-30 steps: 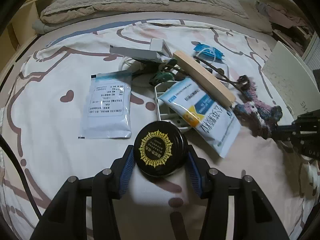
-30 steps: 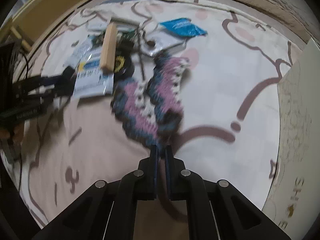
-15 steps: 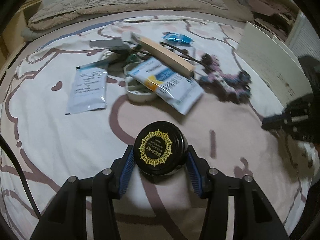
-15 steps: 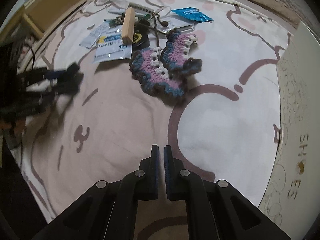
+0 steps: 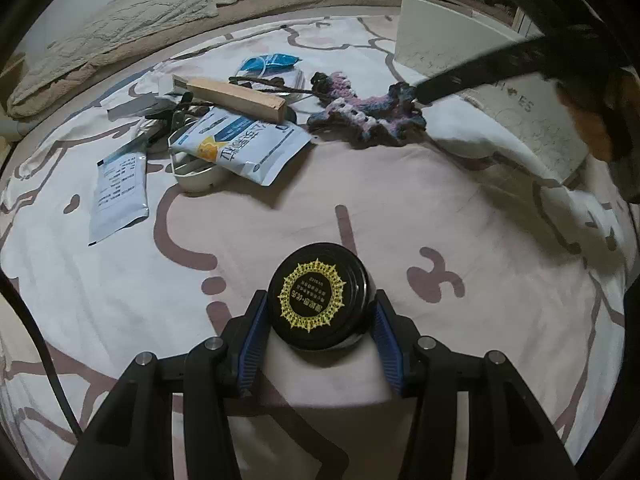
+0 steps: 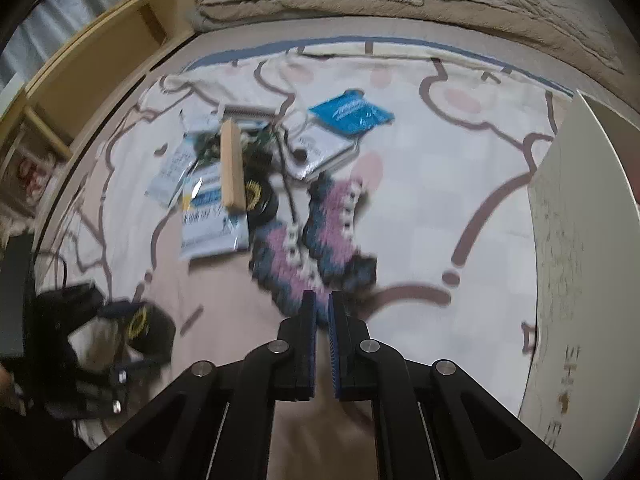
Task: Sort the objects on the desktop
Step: 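Lift the crocheted doily with the right tool while the left tool lifts the black tin, then carry the doily in the right tool over the white box while the left tool carries the tin, then open the right tool to drop the crocheted doily into the box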
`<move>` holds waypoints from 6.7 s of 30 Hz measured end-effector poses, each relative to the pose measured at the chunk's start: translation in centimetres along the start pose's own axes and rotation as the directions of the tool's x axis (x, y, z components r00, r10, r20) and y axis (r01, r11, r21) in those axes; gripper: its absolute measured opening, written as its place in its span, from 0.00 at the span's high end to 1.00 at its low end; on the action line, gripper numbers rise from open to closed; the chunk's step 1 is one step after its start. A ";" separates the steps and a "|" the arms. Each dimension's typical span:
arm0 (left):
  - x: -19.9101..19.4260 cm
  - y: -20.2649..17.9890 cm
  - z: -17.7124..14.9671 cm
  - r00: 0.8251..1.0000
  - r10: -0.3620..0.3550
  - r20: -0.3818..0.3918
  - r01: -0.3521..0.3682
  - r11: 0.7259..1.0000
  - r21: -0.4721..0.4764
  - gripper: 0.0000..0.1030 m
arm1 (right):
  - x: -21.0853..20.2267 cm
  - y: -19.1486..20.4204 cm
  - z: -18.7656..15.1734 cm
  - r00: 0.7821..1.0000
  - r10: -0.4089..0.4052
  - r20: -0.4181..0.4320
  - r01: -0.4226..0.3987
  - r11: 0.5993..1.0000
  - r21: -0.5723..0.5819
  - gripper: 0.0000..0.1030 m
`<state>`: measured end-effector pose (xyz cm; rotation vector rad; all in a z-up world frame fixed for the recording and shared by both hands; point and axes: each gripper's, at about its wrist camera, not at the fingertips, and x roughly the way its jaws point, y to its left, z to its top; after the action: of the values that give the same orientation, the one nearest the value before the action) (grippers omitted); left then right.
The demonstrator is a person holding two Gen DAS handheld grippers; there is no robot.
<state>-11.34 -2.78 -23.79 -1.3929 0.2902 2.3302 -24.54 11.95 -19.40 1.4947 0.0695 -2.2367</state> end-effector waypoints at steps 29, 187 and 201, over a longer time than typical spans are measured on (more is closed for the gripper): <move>0.8 1.2 0.0 0.997 -0.069 0.031 0.072 0.991 -0.109 0.25 | 6.0 1.6 2.9 0.989 -0.140 -0.051 0.132 0.982 -0.135 0.36; -6.7 -14.6 20.2 0.937 -0.075 0.341 0.104 0.992 -0.068 0.52 | -15.0 -23.6 -0.5 0.765 -0.638 0.089 0.624 0.769 0.141 0.88; -4.9 -16.5 21.6 0.933 -0.136 0.332 0.153 0.988 -0.026 0.52 | -14.1 -25.5 -0.7 0.745 -0.664 0.068 0.654 0.746 0.124 0.85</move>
<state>-19.10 19.00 -8.62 -0.9837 0.0267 2.4084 -29.40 39.82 -12.26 1.5564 0.5557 -2.9076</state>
